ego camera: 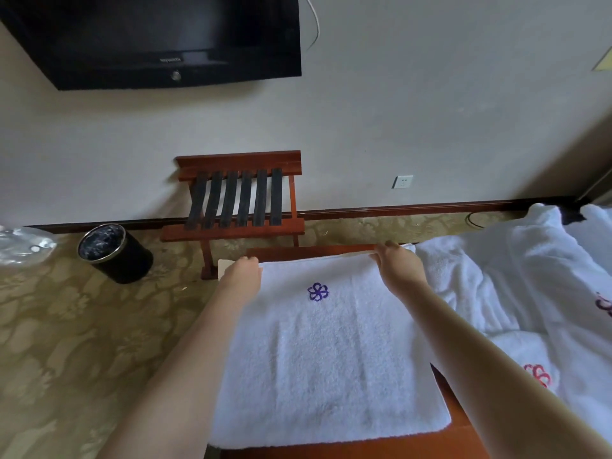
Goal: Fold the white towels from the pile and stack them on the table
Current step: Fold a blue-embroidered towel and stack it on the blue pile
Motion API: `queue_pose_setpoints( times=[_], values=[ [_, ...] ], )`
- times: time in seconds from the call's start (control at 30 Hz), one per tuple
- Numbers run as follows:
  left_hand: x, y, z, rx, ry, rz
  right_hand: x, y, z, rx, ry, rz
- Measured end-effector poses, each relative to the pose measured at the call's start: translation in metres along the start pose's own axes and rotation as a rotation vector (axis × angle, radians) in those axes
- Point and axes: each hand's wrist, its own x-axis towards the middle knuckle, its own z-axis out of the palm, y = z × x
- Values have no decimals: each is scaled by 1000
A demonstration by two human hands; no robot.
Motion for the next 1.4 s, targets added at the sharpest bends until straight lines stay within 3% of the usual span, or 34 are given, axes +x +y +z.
queue_pose_setpoints(
  times=[0.4, 0.6, 1.07, 1.4],
  values=[
    [-46, -5, -171, 74, 469, 33, -3, -26, -154, 49, 403, -79],
    [-65, -6, -193, 33, 631, 28, -16, -34, -184, 65, 480, -71],
    [-120, -14, -85, -72, 370, 3, -94, -27, -102, -15, 349, -39],
    [-182, 2, -21, -85, 274, -8, -175, -16, -47, 12, 270, -3]
  ],
)
